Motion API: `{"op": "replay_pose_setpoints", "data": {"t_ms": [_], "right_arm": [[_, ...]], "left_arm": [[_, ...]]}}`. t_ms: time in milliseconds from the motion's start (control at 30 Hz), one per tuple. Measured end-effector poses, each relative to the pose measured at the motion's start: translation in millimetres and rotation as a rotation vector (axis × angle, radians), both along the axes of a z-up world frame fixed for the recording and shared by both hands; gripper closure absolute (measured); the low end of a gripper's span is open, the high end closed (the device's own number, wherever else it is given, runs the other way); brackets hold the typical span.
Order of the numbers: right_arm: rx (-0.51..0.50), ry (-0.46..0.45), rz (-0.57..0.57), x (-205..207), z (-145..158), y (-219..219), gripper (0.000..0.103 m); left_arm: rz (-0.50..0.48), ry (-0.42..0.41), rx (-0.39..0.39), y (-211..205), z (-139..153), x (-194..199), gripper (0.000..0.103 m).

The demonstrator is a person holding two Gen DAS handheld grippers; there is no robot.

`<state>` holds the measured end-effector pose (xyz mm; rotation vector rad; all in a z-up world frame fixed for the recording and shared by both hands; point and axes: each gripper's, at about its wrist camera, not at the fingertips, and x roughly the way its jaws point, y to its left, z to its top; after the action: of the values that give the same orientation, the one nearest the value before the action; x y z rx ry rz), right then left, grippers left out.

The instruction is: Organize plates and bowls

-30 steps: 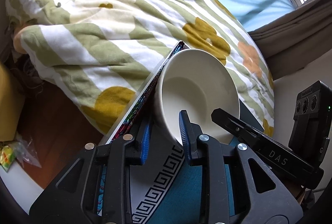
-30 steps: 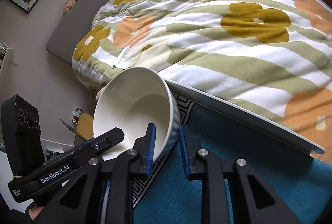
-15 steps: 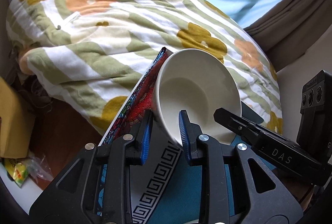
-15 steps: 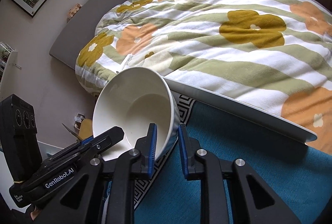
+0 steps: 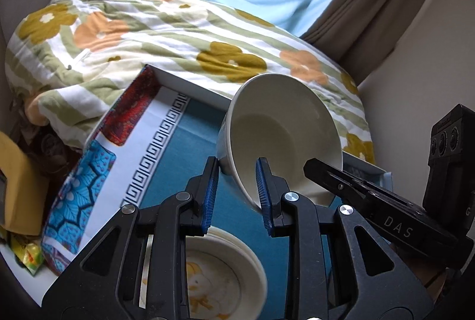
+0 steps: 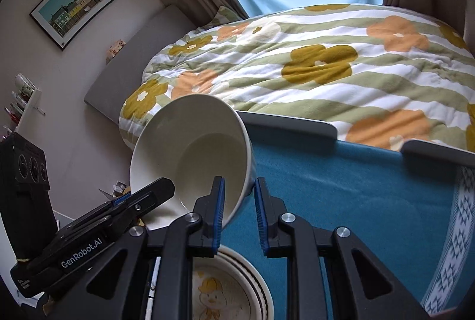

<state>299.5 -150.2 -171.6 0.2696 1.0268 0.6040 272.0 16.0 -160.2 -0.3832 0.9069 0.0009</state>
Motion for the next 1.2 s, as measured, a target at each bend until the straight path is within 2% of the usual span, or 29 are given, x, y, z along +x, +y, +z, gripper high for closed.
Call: {"op": "replay_pose_setpoints", "data": {"t_ms": [133,300,467,600,900,1200], "right_arm": [[-0.015,-0.015,-0.055,-41,17,-59,0.084],[-0.046,-0.024,-0.114,-85,27,-129,0.084],[-0.087,-0.006,-0.168,-118,23,-189,0.084],[-0.097,0.037,-0.21,-139,9,-227,0.084],[-0.101,0.131,-0.24,-172,-31,-254,0.084],[-0.137,0.166,-0.221,-173,-53,-250,0.085]], "left_arm": [[-0.059,-0.012,-0.016,-62,13,-35,0.08],[-0.129,-0.002,-0.052,-134,13,-71,0.08],[-0.202,0.036,-0.056,-201,3,-96,0.08],[-0.254,0.082,-0.054,-239,-11,-108,0.08],[-0.324,0.167,0.052,-281,-43,-127,0.08],[-0.336,0.237,0.128,-288,-69,-119,0.08]]}}
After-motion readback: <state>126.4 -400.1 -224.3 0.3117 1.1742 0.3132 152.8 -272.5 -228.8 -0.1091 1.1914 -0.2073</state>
